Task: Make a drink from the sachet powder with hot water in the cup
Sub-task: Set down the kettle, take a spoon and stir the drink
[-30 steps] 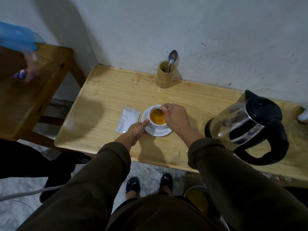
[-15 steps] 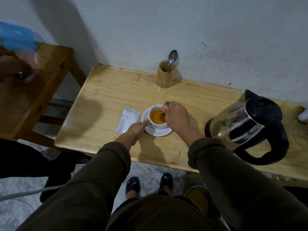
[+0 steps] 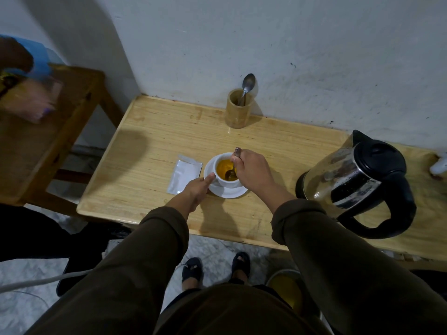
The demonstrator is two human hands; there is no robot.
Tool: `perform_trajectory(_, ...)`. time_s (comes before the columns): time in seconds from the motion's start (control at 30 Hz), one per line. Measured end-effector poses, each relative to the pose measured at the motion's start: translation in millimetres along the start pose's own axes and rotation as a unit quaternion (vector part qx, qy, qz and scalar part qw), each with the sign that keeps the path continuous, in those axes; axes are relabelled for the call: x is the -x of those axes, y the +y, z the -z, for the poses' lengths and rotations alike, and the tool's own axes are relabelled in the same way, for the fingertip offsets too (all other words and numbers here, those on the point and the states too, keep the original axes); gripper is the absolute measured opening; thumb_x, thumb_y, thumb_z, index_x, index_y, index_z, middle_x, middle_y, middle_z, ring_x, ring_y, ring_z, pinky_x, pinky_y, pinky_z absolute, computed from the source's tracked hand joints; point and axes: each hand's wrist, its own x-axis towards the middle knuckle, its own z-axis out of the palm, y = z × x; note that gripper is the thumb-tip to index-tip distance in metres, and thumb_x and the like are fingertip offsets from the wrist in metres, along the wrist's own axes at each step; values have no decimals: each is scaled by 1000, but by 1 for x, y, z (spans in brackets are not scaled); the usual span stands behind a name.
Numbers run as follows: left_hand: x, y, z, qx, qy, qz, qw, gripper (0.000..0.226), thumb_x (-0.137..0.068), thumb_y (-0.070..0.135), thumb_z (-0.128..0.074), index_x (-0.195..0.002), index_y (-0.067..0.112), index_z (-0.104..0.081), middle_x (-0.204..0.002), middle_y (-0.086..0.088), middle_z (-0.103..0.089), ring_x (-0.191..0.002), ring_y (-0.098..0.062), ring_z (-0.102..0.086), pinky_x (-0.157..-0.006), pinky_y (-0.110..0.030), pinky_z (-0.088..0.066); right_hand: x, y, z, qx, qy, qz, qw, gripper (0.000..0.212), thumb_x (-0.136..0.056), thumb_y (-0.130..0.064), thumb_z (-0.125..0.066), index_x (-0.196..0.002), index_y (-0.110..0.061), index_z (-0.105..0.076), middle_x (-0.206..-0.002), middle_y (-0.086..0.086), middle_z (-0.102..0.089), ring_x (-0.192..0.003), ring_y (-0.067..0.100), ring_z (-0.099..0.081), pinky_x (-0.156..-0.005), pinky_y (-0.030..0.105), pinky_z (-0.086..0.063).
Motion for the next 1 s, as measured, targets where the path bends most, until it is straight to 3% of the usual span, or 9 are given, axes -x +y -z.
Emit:
perform_trajectory(0.17,-5,-3,2,-1,2,3,1000,109,-45,79,-64,-129,9,-60,-125,-11,-66,-118,-29,-61,-108,-48,-46,-3,4,-3,63,23,-9,998,32,-99,-23,-37,-115,-15,-63,-113,5,-67,-107,24,-53,-79,32,-44)
perform_trajectory(0.4,1,1,0,-9,11,13,1000,102,-52,76,-60,-129,9,-59,-126,-10,-66,-119,-27,-59,-109,-47,-44,2,2,-2,8,-19,13,1000,30,-97,-24,-43,-109,-15,-69,-113,6,-71,-104,26,-56,-90,37,-47)
perform_trajectory(0.5,2,2,0,-15,16,17,1000,101,-54,76,-59,-129,10,-58,-126,-10,-65,-119,-27,-59,-109,-47,-44,3,2,1,-3,-31,14,999,30,-96,-26,-46,-102,-8,-70,-101,14,-71,-98,30,-59,-85,38,-47)
perform_trajectory(0.6,7,5,-3,-21,18,17,999,87,-69,70,-57,-130,9,-57,-128,-12,-64,-120,-28,-58,-109,-48,-44,2,3,4,-1,-27,7,1000,30,-97,-25,-44,-96,-4,-66,-97,15,-68,-94,30,-59,-81,38,-46)
perform_trajectory(0.7,11,7,-5,-27,23,17,999,76,-80,64,-55,-132,8,-56,-129,-12,-63,-121,-29,-57,-110,-48,-43,0,4,4,37,-13,-4,999,30,-99,-24,-38,-105,-7,-63,-103,12,-66,-100,28,-56,-77,35,-43)
perform_trajectory(0.8,12,8,-5,-38,23,12,999,79,-78,66,-54,-131,8,-58,-129,-12,-63,-121,-29,-57,-110,-48,-43,-3,7,0,64,1,-12,998,30,-98,-22,-38,-112,-15,-64,-105,6,-68,-105,25,-54,-73,31,-40)
perform_trajectory(1.0,10,7,-4,-50,24,6,998,81,-73,69,-53,-127,10,-61,-128,-12,-64,-120,-30,-58,-109,-48,-44,0,3,3,16,-25,-2,1000,30,-97,-27,-43,-109,-18,-68,-105,12,-69,-102,27,-58,-85,38,-50)
